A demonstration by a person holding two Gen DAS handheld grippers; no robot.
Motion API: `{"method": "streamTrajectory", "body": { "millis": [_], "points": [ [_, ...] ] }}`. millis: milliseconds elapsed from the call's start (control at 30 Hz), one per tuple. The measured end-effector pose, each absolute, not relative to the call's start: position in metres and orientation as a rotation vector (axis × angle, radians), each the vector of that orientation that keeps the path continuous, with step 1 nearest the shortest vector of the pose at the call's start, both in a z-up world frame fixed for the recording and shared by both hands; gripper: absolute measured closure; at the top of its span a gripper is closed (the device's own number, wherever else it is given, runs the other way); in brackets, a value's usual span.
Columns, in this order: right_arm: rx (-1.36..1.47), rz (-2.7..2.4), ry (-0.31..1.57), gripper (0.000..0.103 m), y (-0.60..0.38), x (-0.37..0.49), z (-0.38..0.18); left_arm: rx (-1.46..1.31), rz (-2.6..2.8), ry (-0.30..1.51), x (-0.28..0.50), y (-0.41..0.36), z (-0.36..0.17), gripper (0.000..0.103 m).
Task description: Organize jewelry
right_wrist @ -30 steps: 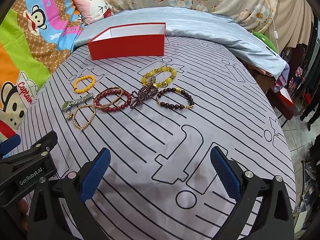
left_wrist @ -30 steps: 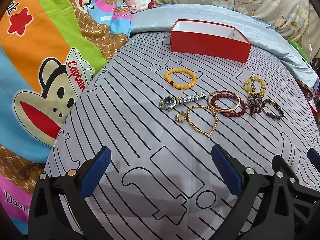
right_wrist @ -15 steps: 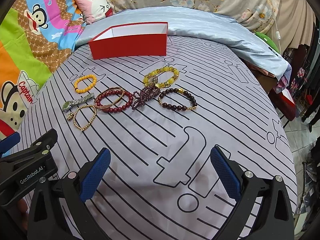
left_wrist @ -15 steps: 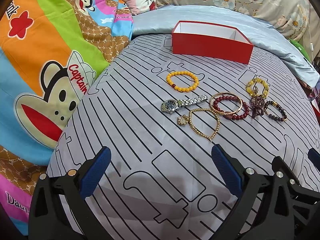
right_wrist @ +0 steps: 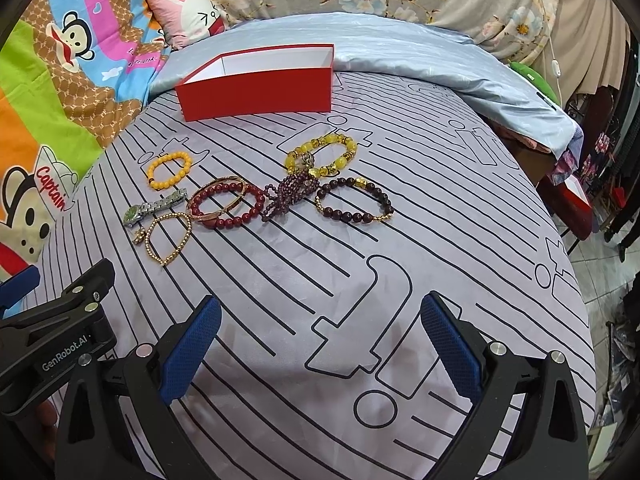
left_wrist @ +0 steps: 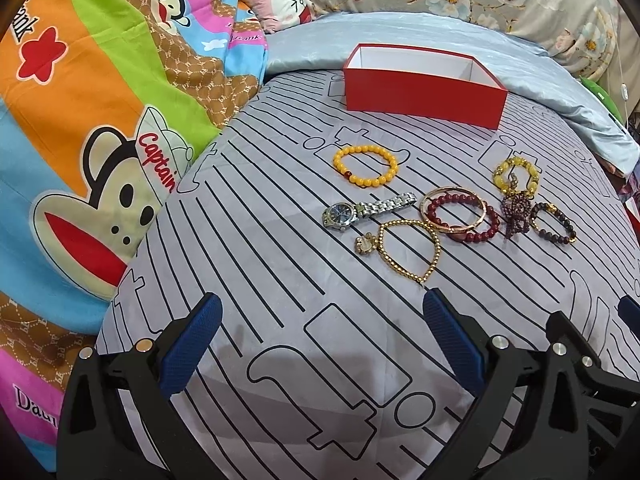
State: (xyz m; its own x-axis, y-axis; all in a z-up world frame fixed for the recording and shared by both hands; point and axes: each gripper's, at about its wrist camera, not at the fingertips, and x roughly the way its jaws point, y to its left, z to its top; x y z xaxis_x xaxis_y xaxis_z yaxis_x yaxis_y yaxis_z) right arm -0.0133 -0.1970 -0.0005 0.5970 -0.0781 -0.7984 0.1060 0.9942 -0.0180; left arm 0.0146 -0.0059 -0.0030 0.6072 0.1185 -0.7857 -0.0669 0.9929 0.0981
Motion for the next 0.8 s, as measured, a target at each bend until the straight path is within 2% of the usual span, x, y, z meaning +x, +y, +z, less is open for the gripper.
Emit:
{"method": "streamTrajectory", "body": {
  "millis": [800],
  "points": [
    [0.038,-0.126,0.975,0.007,-0.207,0.004,-0.019,-0.036,0.084,0.975,0.046,0.011,-0.030,0.008]
  ]
}}
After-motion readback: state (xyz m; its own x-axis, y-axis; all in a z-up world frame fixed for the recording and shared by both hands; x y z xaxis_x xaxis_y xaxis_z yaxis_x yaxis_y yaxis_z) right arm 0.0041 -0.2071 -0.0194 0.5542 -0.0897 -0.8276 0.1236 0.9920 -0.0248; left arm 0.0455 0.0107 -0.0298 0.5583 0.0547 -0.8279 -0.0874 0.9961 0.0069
